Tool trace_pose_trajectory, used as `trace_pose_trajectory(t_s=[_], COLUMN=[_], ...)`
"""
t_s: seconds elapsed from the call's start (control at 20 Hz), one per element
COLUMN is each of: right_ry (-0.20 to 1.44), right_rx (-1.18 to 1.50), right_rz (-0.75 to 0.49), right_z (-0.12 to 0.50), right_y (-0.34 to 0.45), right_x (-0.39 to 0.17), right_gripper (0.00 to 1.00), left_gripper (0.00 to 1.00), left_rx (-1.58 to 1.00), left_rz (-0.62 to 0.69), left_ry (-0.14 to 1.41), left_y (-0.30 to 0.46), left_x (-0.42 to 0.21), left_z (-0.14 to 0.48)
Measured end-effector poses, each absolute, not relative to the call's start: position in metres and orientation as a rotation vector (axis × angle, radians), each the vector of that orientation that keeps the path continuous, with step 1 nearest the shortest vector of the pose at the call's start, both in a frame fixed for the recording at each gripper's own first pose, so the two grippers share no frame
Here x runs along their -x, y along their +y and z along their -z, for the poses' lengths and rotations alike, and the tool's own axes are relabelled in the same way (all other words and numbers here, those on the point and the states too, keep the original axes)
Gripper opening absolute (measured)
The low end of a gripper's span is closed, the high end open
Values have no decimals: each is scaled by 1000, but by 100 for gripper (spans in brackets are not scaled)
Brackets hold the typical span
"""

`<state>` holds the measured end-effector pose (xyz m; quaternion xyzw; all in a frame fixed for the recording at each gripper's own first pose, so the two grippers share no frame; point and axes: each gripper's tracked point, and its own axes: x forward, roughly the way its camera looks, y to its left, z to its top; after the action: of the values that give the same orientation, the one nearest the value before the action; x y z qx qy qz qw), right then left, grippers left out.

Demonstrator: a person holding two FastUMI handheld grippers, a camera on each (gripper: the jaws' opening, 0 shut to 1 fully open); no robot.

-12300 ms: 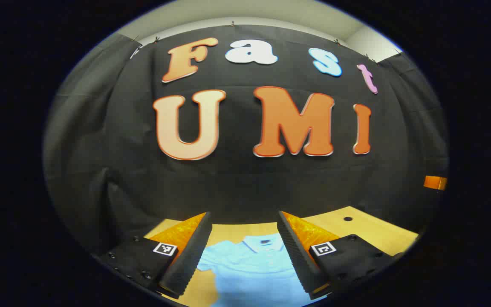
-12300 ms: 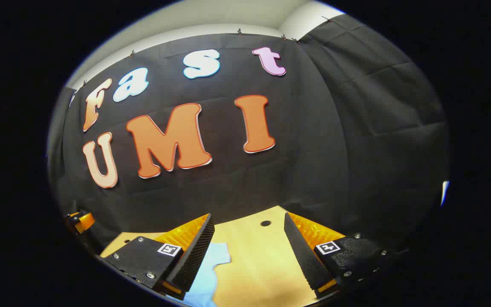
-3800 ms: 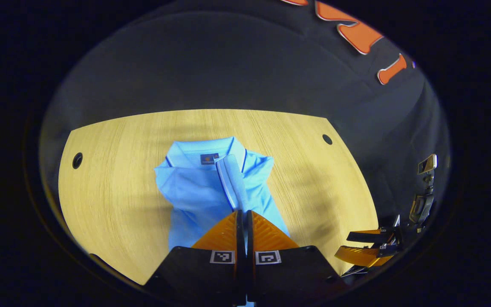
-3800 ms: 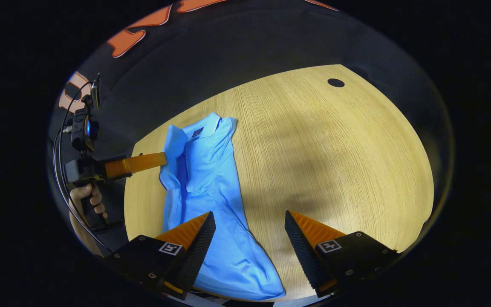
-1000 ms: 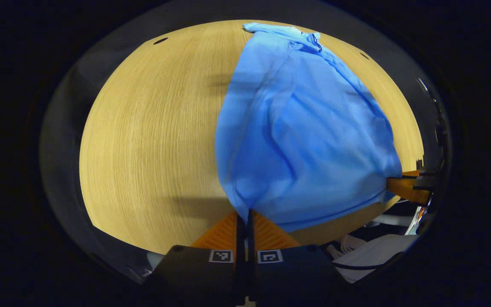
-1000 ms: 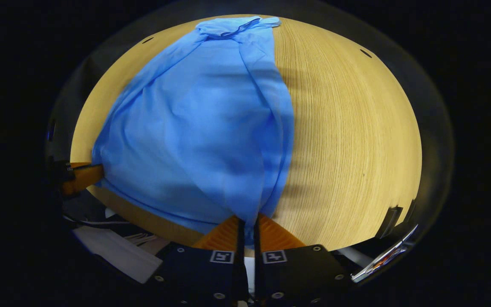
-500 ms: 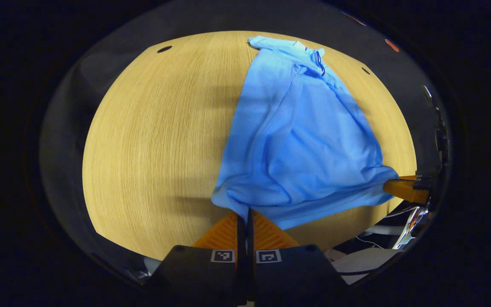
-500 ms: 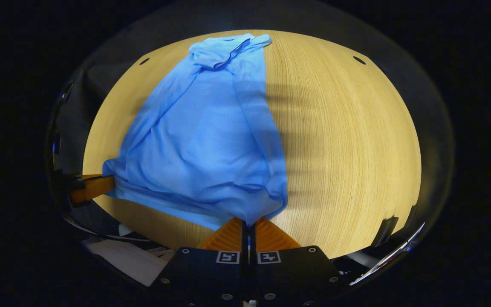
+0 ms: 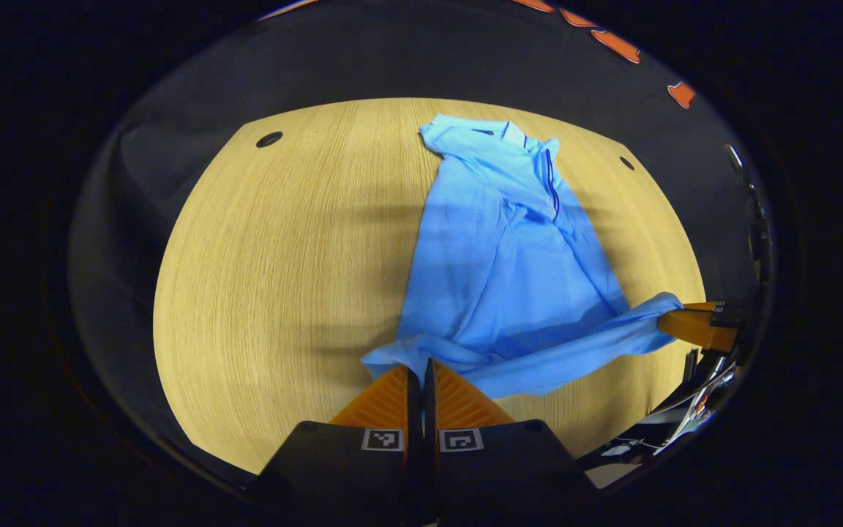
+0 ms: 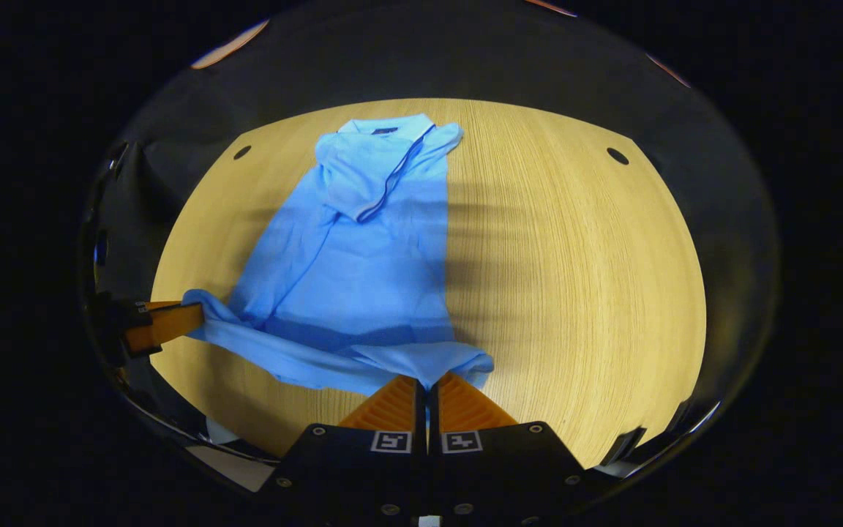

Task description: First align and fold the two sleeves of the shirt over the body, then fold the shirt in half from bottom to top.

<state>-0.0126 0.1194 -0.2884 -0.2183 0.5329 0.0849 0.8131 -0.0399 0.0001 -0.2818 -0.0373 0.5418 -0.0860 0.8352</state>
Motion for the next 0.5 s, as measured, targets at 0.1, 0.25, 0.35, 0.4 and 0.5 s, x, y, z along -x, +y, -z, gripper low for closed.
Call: trace_pose_trajectory(t_s=[0.1,0.25,0.35,0.4,0.5], right_ry=[1105,1055,1030,1018,982], right_rx=[467,470,468,471,481], right_rz=[-190,-198,-202,-204,-215], right_z=[281,268,262,257,247], right_y=[130,144,154,158,169], right_x=[-11,-48,-70,-80,-102], right_gripper=[1,1,1,1,1], left_gripper=[4,4,4,4,4], left_rx=[87,108,112,116,124], left_rz=[178,168,164,162,157], left_ry=[1121,1078,1045,1029,998], left_y=[2,3,4,6,6], left_x=[15,-26,-55,-71,-102], left_z=[273,260,252,247,237])
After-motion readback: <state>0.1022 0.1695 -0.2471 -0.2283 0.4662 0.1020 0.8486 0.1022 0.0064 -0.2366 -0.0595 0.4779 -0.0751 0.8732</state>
